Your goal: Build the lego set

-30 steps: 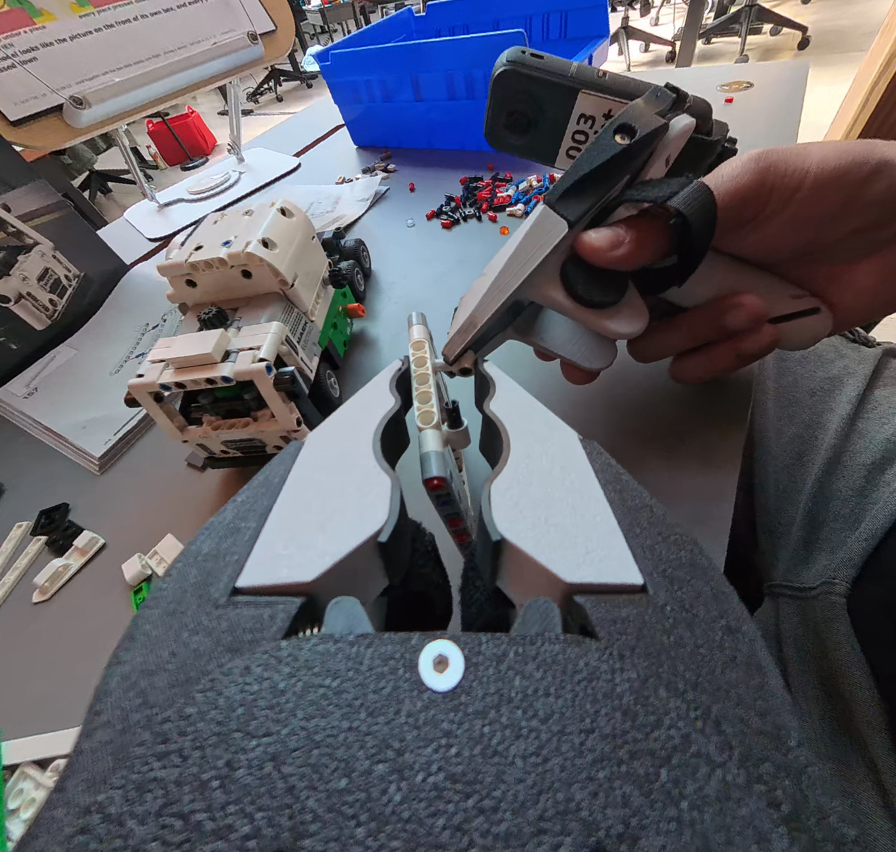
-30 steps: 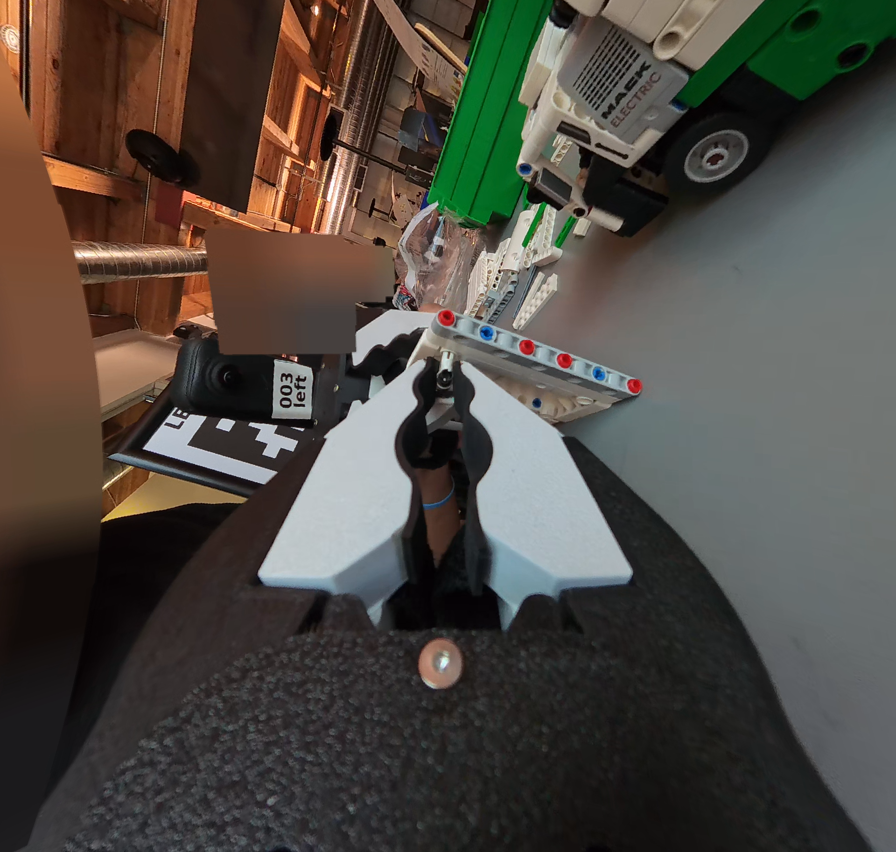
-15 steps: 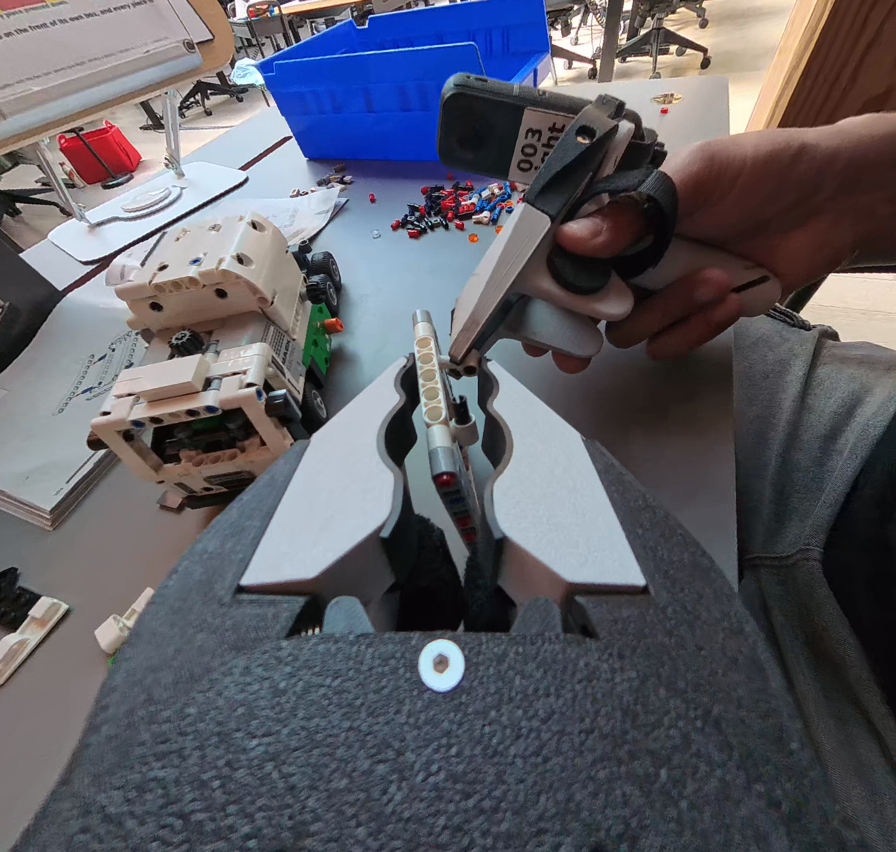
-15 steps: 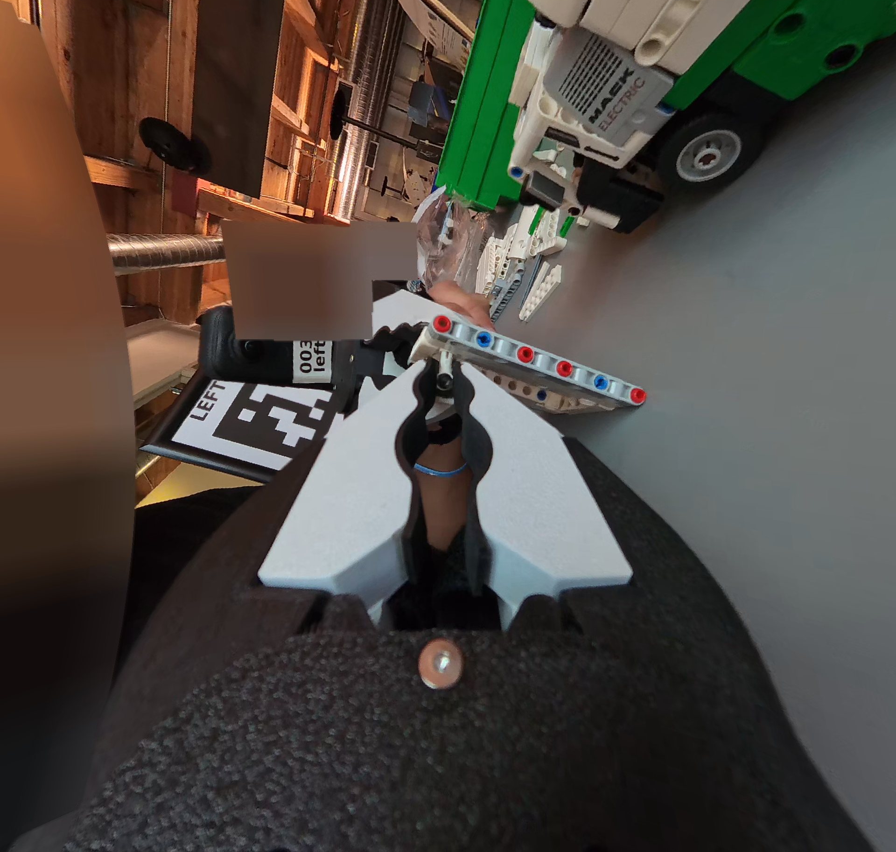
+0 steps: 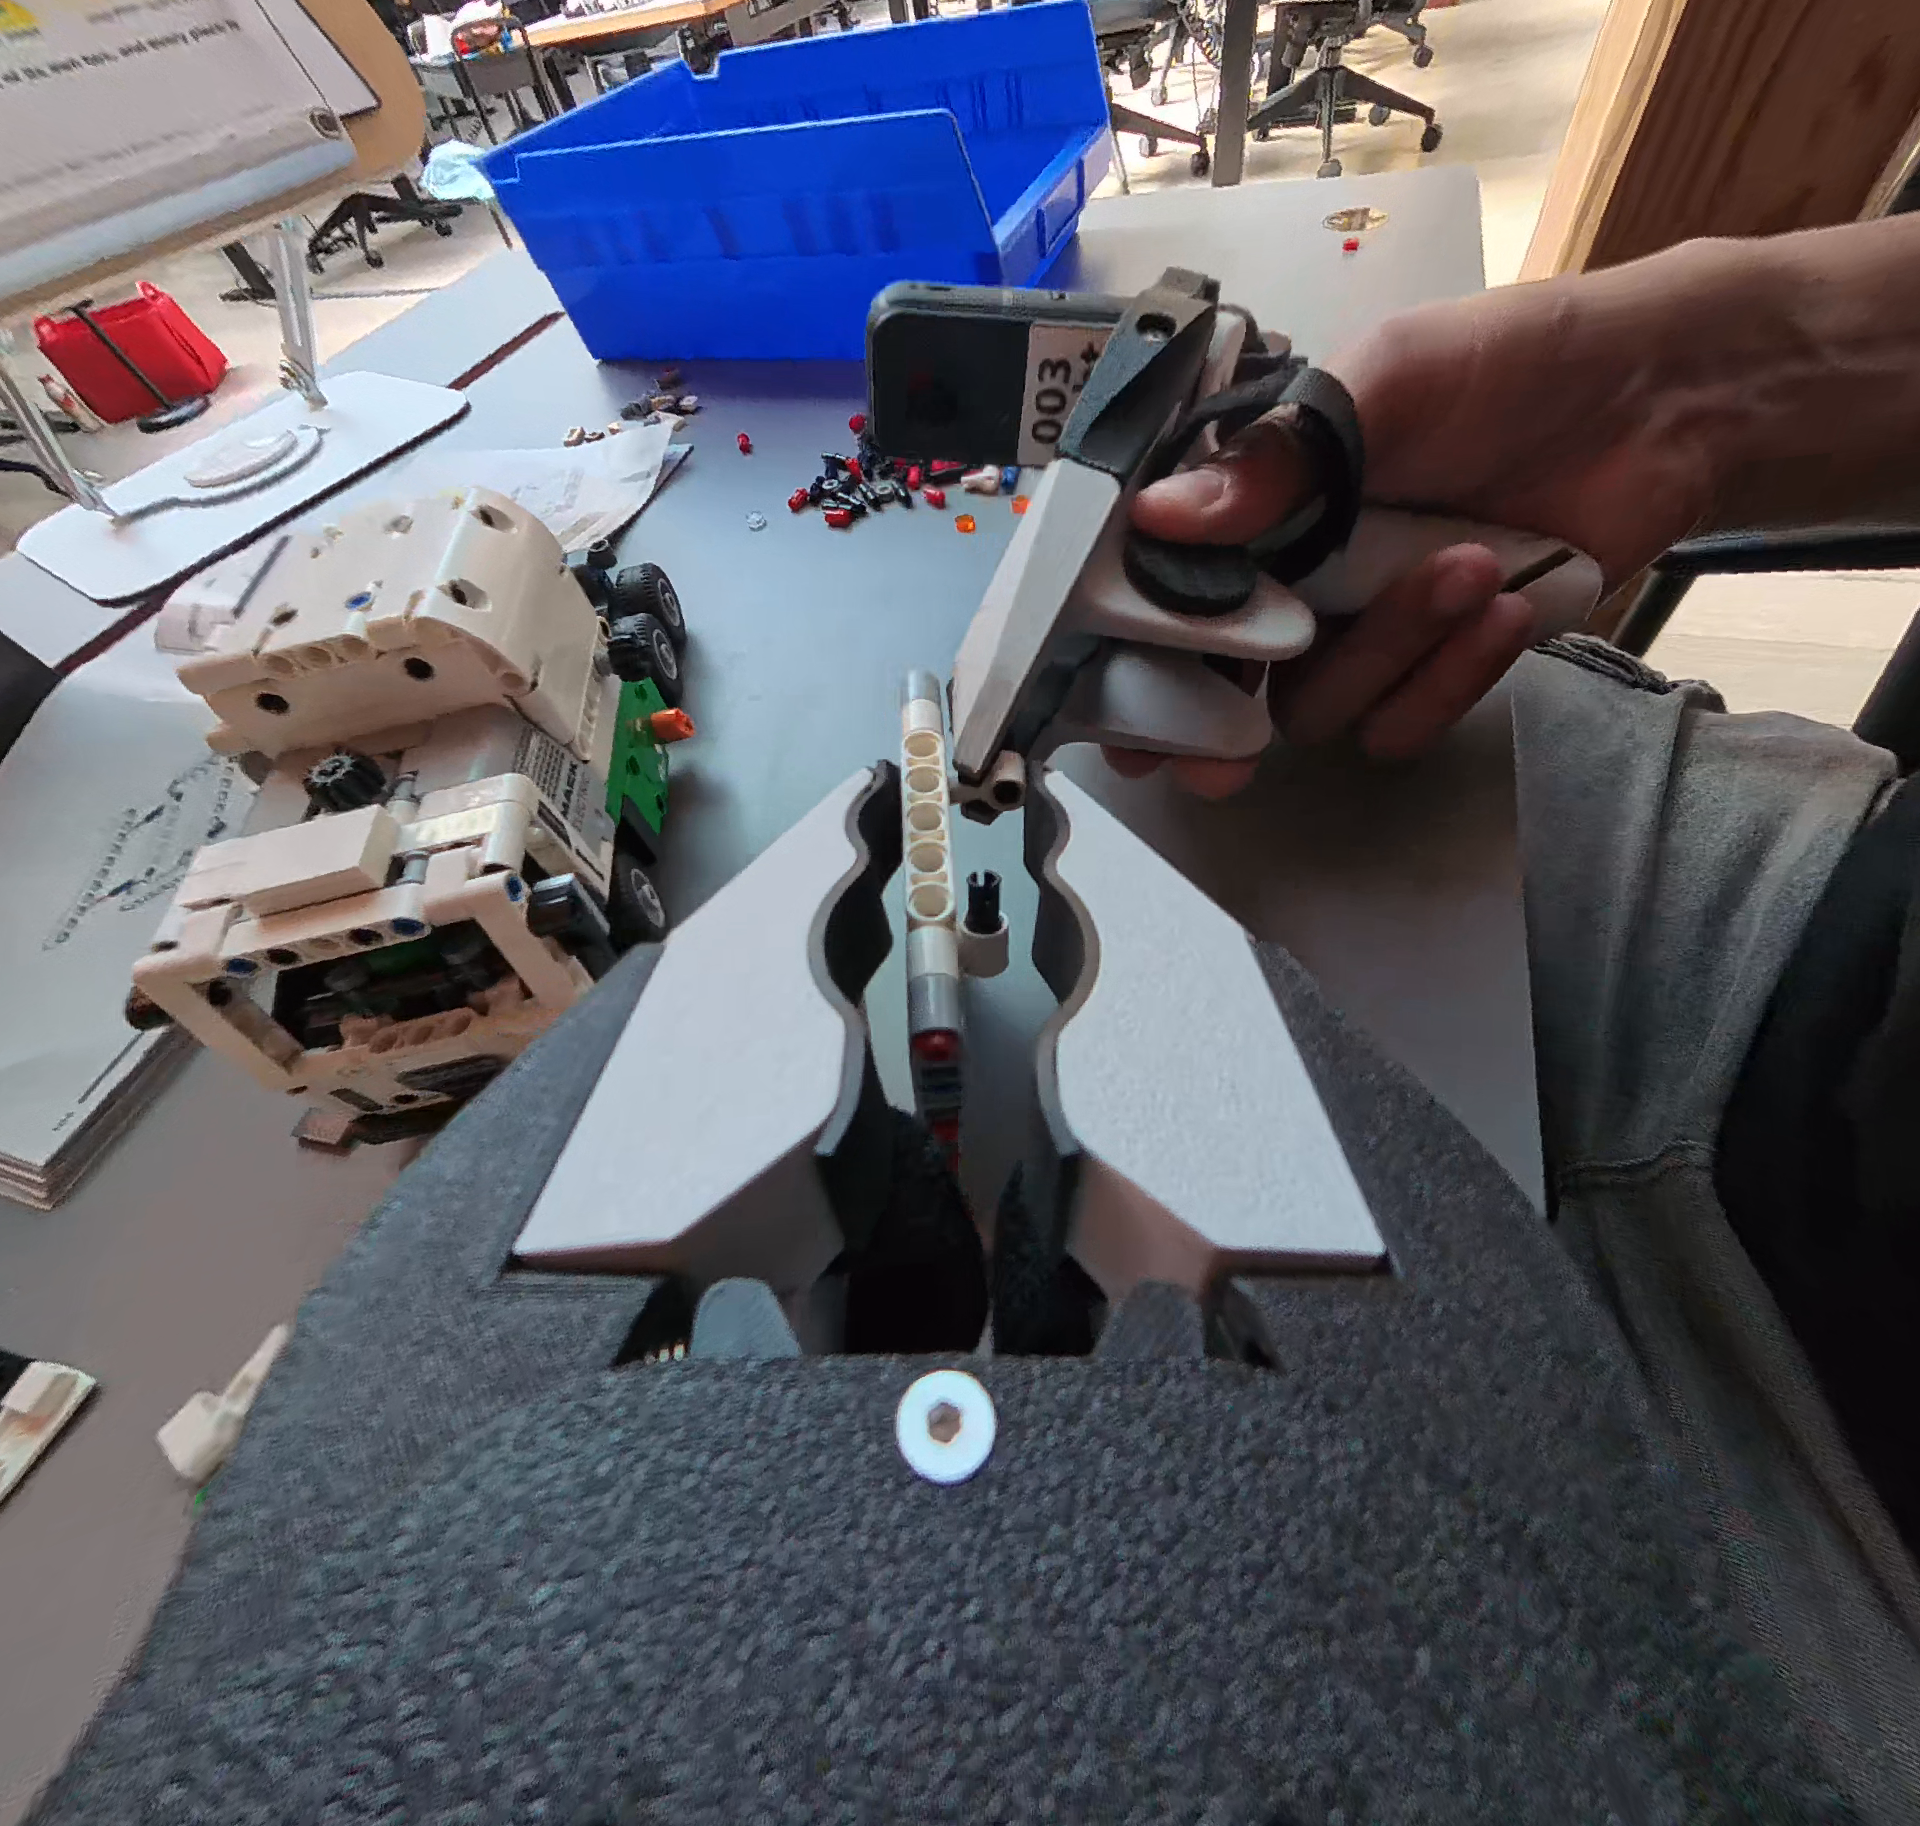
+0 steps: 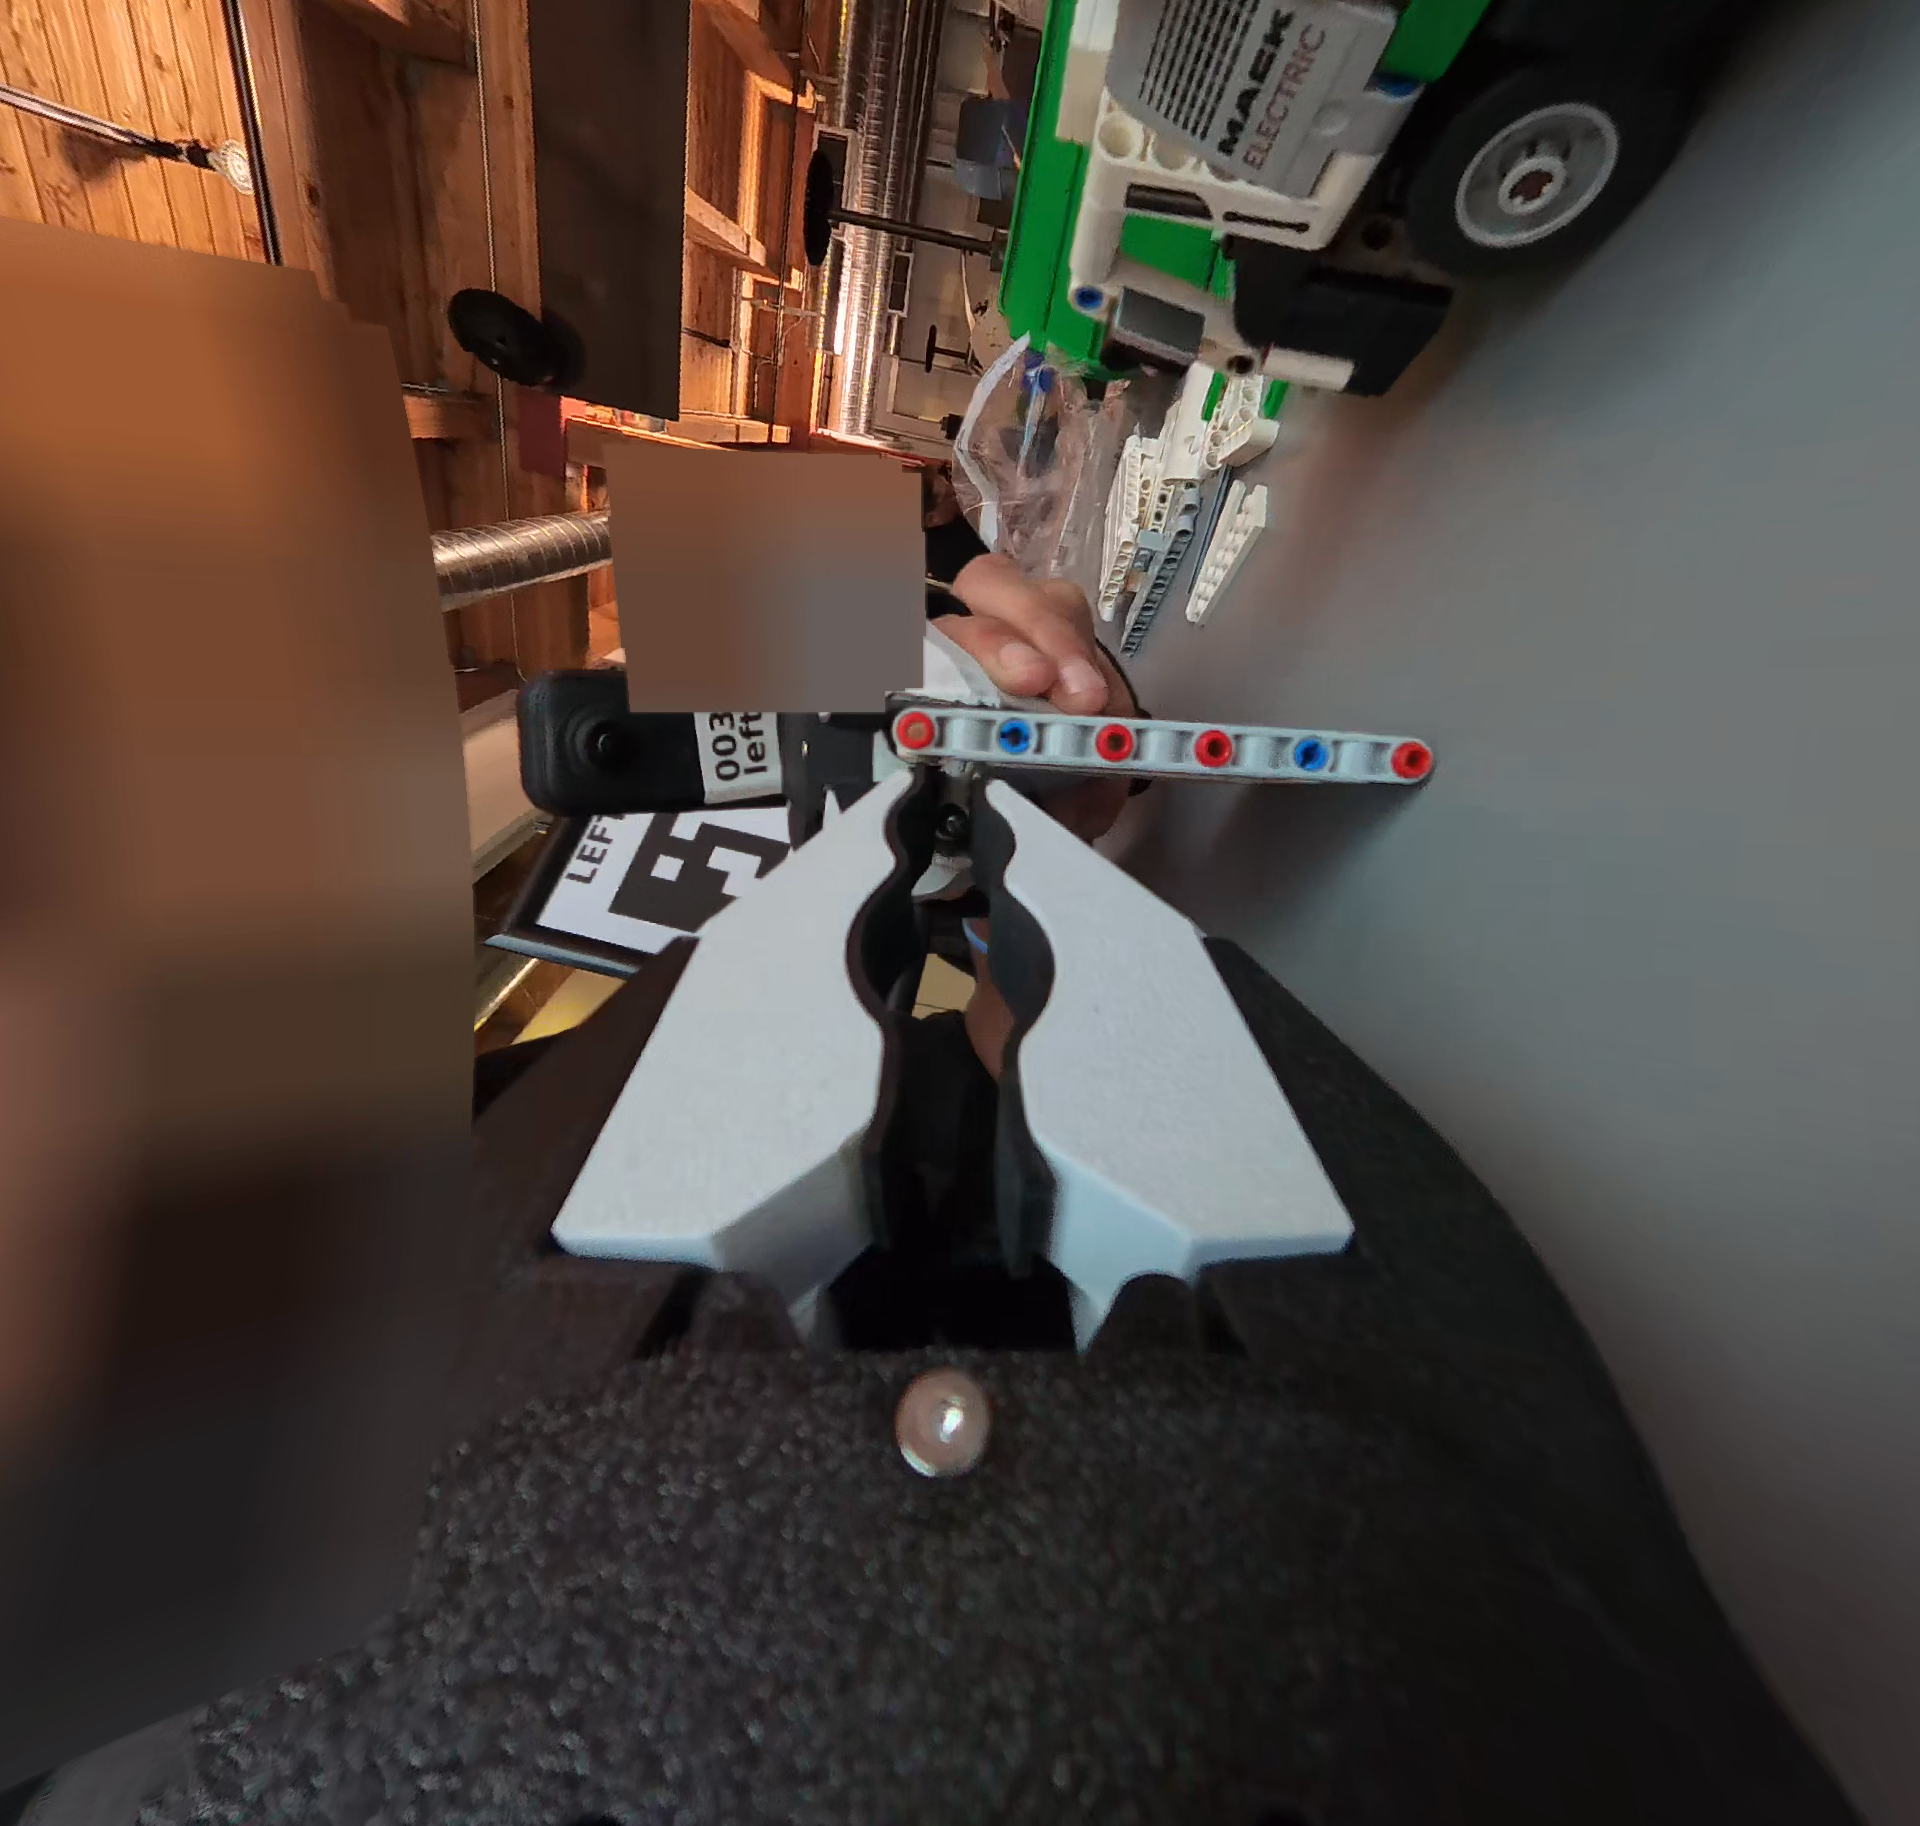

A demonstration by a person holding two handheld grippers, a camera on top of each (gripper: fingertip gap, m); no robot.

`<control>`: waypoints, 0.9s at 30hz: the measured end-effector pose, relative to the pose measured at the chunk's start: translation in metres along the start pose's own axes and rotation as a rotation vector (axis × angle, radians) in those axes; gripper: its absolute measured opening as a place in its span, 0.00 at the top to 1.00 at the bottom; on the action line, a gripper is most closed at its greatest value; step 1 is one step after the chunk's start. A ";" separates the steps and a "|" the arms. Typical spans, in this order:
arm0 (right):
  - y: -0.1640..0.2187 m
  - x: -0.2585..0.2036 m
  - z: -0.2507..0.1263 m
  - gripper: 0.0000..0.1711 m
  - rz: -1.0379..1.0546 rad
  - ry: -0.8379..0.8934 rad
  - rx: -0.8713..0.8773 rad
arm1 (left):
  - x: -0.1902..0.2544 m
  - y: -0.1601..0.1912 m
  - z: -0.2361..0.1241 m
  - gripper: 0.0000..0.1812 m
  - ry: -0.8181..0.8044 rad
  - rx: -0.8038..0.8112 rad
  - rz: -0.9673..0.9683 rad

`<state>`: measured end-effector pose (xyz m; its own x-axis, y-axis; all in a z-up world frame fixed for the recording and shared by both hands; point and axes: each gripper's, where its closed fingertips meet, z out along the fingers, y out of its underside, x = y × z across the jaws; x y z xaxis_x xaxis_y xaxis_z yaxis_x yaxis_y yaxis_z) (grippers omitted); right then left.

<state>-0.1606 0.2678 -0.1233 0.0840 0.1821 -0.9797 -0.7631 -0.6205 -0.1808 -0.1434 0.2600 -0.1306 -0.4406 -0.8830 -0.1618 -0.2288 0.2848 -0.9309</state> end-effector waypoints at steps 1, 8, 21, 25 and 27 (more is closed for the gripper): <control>0.000 0.000 0.000 0.97 -0.022 0.011 0.002 | 0.000 0.000 0.000 0.88 0.009 -0.001 -0.019; -0.004 0.001 -0.004 0.97 -0.221 0.113 -0.017 | -0.001 -0.001 0.004 0.88 0.020 -0.016 -0.052; -0.008 0.004 -0.004 0.98 -0.295 0.108 -0.098 | -0.004 0.006 0.008 0.88 0.067 -0.038 -0.166; -0.012 0.005 -0.005 0.98 -0.281 0.107 -0.093 | -0.007 0.009 0.009 0.90 0.061 -0.046 -0.164; -0.010 0.004 -0.004 0.98 -0.261 0.094 -0.106 | -0.006 0.008 0.008 0.90 0.048 -0.029 -0.114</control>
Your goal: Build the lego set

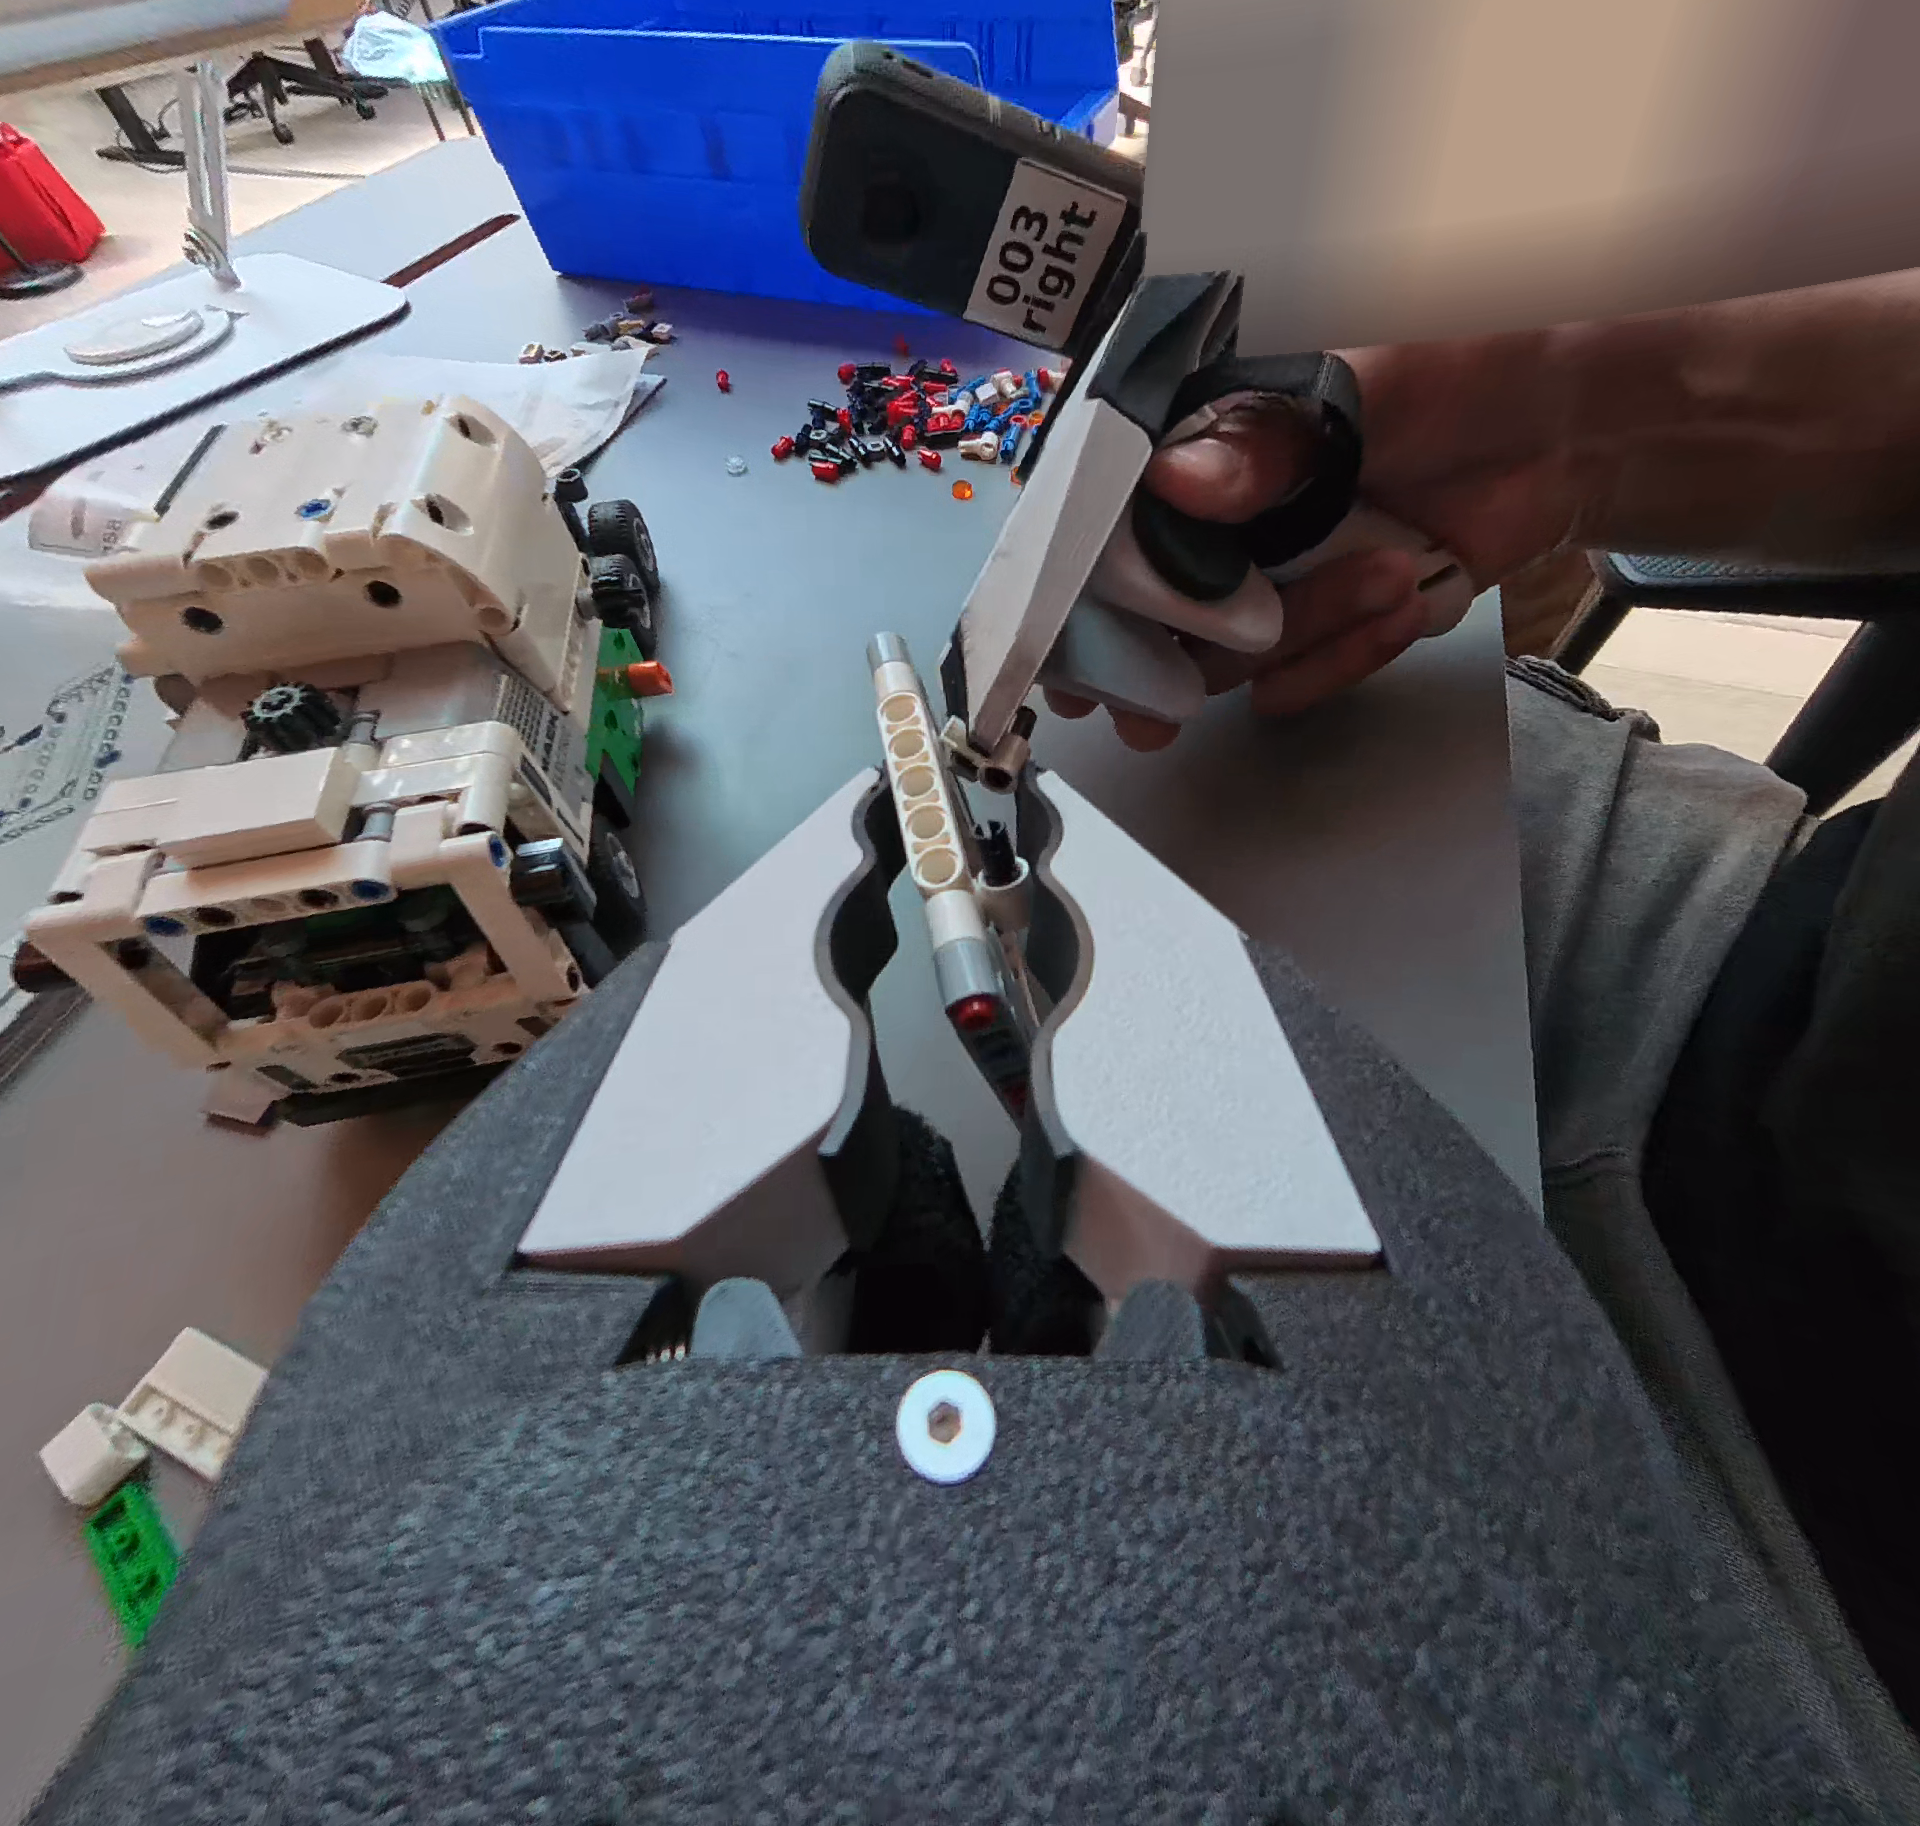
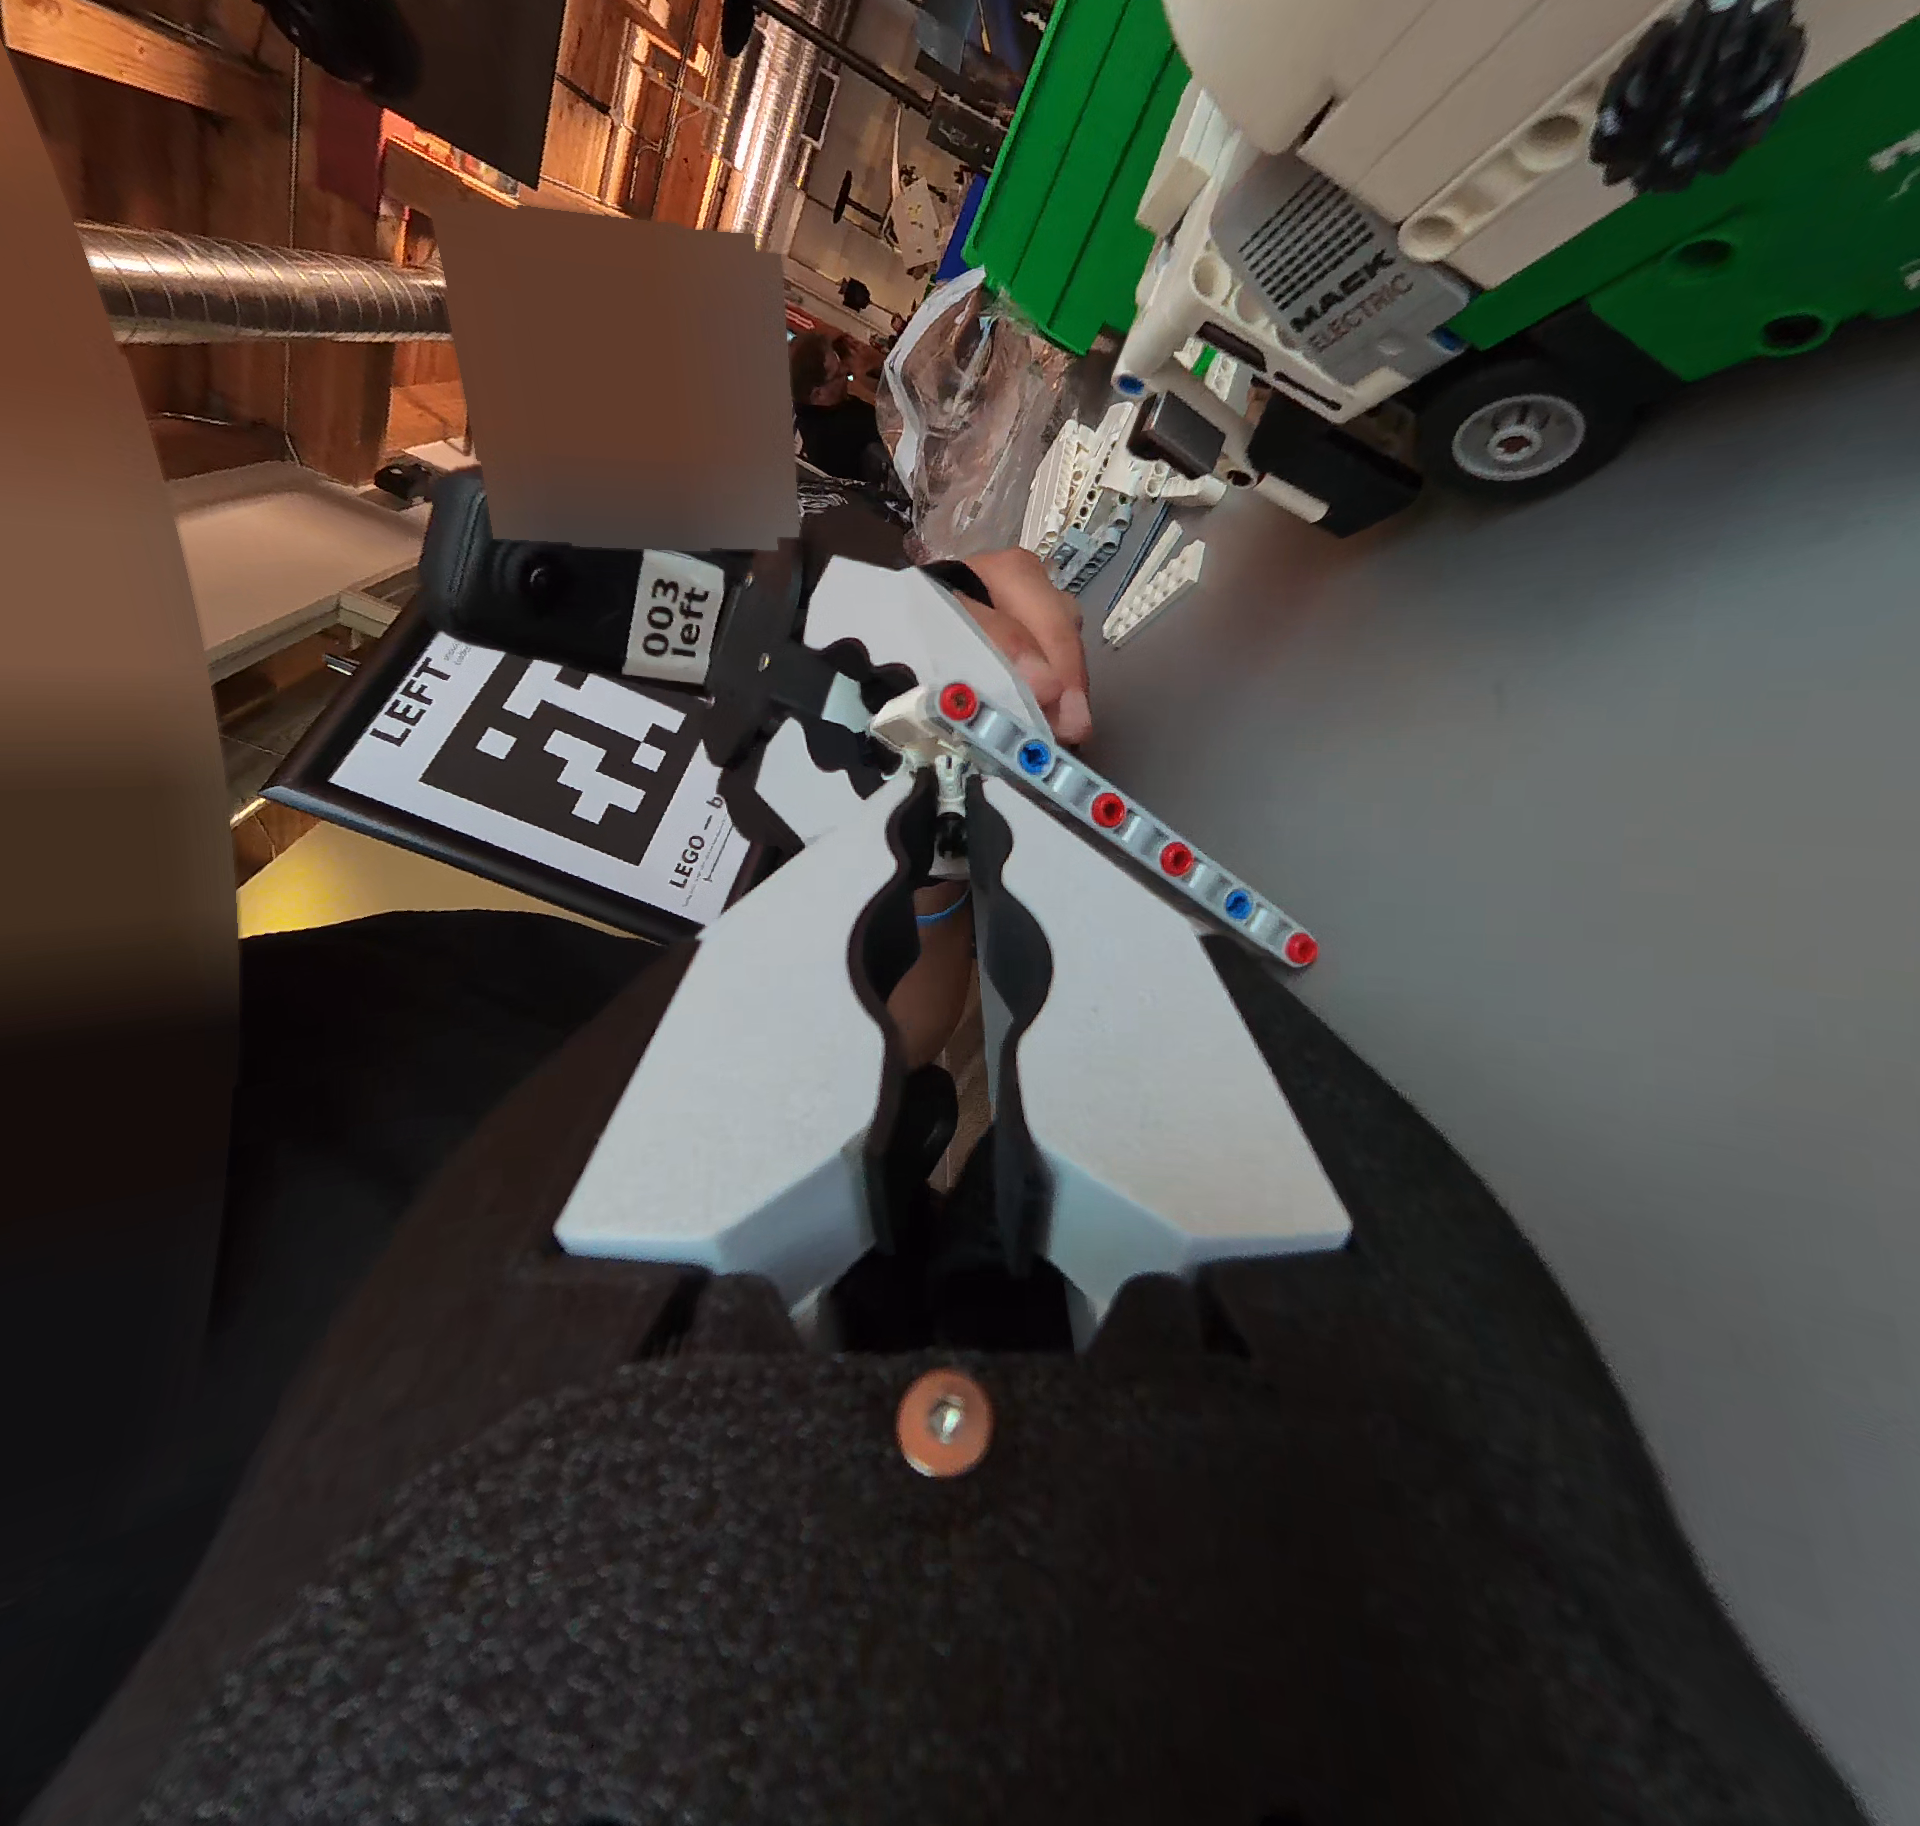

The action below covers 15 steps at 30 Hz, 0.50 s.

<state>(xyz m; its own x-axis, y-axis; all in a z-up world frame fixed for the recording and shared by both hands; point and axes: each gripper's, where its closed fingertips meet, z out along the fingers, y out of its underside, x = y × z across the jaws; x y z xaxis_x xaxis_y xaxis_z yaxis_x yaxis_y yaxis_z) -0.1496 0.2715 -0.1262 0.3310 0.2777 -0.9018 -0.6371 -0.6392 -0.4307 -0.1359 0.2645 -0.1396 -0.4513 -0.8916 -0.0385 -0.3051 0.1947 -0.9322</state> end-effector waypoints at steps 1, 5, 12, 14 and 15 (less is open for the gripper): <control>0.001 -0.001 0.000 0.98 0.011 -0.007 -0.007 | 0.001 0.000 0.000 0.90 -0.002 0.000 0.017; 0.001 -0.004 0.000 0.98 0.057 -0.045 -0.016 | 0.000 -0.002 -0.002 0.90 -0.042 -0.002 0.127; 0.000 -0.010 -0.017 0.98 -0.073 -0.049 -0.004 | -0.001 0.004 -0.001 0.94 -0.019 -0.013 0.082; 0.001 0.001 -0.032 0.98 -0.204 0.091 -0.023 | 0.000 0.004 0.000 0.94 -0.024 -0.016 0.062; 0.001 0.007 -0.041 0.98 -0.284 0.173 -0.038 | -0.001 0.004 0.001 0.94 -0.040 -0.019 0.051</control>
